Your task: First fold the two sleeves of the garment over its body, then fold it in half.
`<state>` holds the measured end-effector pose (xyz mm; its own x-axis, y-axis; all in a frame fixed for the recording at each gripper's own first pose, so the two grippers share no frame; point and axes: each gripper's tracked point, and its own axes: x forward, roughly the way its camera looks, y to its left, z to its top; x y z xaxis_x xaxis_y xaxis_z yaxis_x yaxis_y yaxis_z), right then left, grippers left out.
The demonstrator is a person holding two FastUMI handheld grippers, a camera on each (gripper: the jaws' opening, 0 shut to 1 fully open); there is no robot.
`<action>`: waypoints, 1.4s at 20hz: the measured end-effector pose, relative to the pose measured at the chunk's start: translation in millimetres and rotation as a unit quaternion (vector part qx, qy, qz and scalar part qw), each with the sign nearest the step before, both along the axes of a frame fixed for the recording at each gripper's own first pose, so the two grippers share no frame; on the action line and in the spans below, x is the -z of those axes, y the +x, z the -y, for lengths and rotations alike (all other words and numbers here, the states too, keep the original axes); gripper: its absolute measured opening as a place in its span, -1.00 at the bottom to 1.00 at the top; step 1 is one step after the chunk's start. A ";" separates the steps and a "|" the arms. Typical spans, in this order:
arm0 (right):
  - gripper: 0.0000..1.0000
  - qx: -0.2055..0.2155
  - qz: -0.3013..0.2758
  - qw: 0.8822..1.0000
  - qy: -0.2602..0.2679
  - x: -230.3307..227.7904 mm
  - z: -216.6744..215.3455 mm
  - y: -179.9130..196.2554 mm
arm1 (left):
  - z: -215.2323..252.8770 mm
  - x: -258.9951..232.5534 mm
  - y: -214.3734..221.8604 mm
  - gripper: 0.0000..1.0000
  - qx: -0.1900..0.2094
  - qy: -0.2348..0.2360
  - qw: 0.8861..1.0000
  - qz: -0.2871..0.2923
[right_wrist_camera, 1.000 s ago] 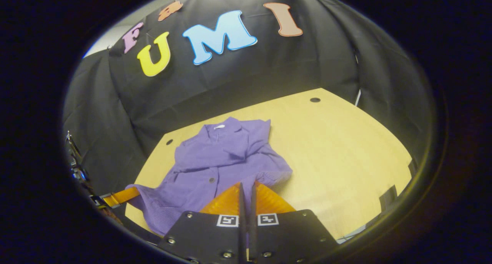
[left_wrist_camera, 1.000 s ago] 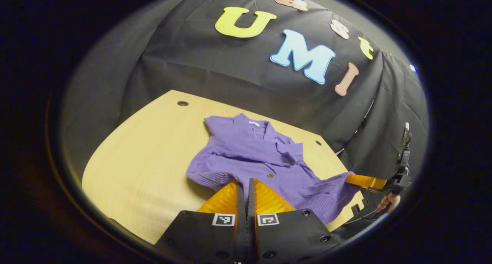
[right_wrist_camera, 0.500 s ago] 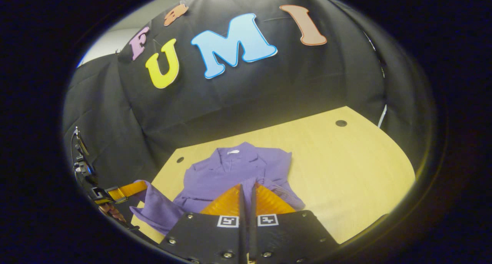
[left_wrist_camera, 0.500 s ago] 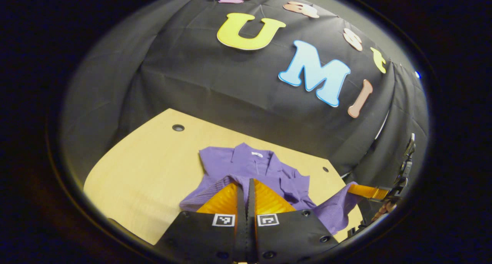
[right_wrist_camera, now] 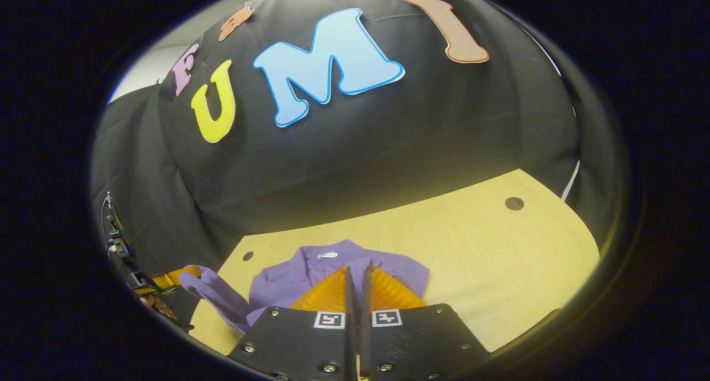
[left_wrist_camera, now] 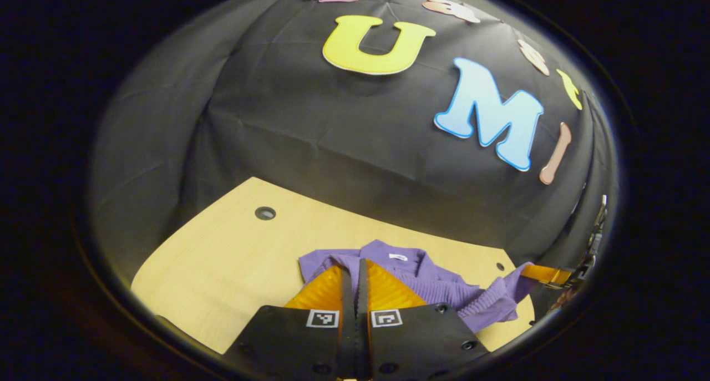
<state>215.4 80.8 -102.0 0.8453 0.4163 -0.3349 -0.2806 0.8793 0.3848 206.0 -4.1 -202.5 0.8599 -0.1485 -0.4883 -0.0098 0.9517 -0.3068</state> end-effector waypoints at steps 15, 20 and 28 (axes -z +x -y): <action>-0.94 0.016 0.004 0.995 -0.096 62.4 2.9 119.3 | -10.2 56.4 109.5 -0.87 -0.045 0.140 0.989 0.009; -0.89 0.021 0.005 0.988 -0.155 82.2 7.2 121.7 | -4.4 68.6 113.0 -0.75 -0.035 0.171 0.985 -0.002; -0.25 0.045 0.015 0.977 -0.208 69.2 8.6 107.8 | 3.4 60.0 105.2 0.10 -0.012 0.165 0.986 0.001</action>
<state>323.3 72.2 -171.2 0.8840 0.1740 -0.4339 -0.2015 0.9793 -0.0177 311.2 -7.5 -262.5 0.8622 0.0386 -0.5051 -0.0337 0.9993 0.0188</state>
